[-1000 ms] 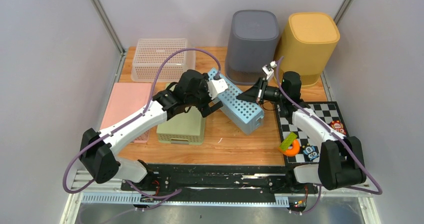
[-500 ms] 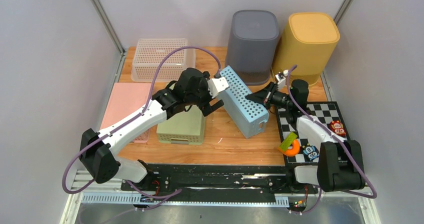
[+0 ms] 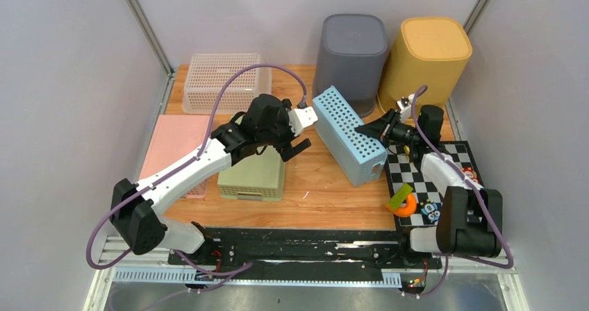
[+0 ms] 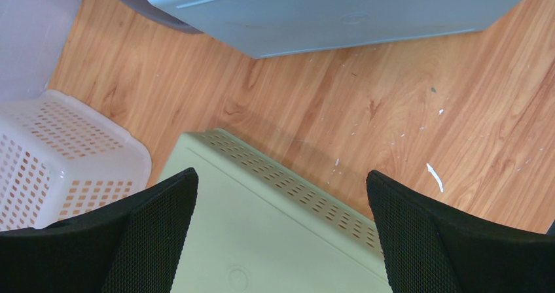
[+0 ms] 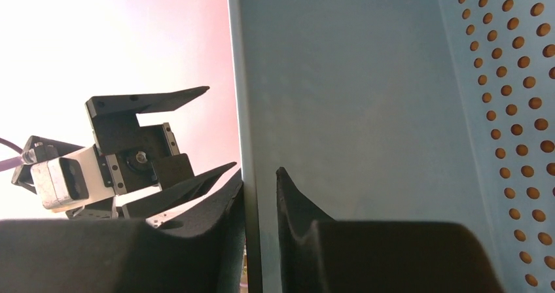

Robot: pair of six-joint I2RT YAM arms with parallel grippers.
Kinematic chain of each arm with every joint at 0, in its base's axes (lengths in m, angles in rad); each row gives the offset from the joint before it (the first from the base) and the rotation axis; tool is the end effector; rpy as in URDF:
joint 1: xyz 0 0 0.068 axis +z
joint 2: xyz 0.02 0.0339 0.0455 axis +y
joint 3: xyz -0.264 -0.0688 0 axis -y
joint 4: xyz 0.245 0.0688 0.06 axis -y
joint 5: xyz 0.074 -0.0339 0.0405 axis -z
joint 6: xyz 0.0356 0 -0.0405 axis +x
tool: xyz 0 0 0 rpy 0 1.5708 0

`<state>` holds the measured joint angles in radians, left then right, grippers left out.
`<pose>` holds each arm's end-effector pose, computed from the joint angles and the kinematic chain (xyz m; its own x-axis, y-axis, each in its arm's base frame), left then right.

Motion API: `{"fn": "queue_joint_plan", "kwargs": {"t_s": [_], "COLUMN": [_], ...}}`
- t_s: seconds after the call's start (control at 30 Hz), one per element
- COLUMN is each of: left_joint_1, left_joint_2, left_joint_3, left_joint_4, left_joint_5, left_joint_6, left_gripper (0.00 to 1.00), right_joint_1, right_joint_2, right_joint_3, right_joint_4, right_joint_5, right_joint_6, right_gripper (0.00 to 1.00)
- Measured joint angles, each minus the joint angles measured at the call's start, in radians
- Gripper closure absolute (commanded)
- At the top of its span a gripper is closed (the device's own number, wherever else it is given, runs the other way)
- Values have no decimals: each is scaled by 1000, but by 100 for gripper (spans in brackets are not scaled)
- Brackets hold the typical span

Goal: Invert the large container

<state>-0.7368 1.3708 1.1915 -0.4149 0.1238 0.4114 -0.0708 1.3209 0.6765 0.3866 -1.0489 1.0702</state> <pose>0.2266 -0.2115 0.3264 -0.0831 0.6112 -0.7871 0.8464 0.4602 0.2680 0.2768 0.0113 0.2467 -0.8247 0.4969 -0.2702 -0.1613 0.2513 0.9544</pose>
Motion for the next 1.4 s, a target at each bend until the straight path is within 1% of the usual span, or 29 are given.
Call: {"fn": "queue_joint_plan", "kwargs": {"t_s": [0.1,0.2,0.23,0.4,0.53,0.6,0.7,0.77,1.2,1.3,1.4], "left_joint_1": [0,0,0,0,0,-1,-1,-1,-1,-2,-2], "left_joint_2": [0,0,0,1,2,2,3,3,3,3,3], "left_joint_3": [0,0,0,10,21,21,21,21,26,26,26], "left_joint_4": [0,0,-1,-7,-8,-8,-10,-10,-19,-20,-21], "left_joint_5": [0,4,4,7,8,8,8,8,5,4,3], "left_joint_6": [0,0,0,-1,-1,-1,-1,-1,-1,-1,-1], "left_gripper": [0,0,0,0,0,0,0,0,0,0,0], "right_joint_1": [-3,-4,-4,-26,-47,-62,-92,-113,-190,-216,-232], "right_joint_2": [16,19,19,18,10,6,1,-6,-28,-28,-21], "right_joint_3": [31,70,81,112,118,117,117,117,142,161,182], "right_joint_4": [-55,-138,-161,-239,-263,-272,-279,-286,-424,-448,-470], "right_joint_5": [-22,-32,-32,-41,-55,-60,-65,-66,-49,-48,-48], "right_joint_6": [-53,-132,-153,-218,-231,-230,-221,-214,-276,-294,-313], "right_gripper": [71,71,73,91,93,92,86,83,81,80,75]}}
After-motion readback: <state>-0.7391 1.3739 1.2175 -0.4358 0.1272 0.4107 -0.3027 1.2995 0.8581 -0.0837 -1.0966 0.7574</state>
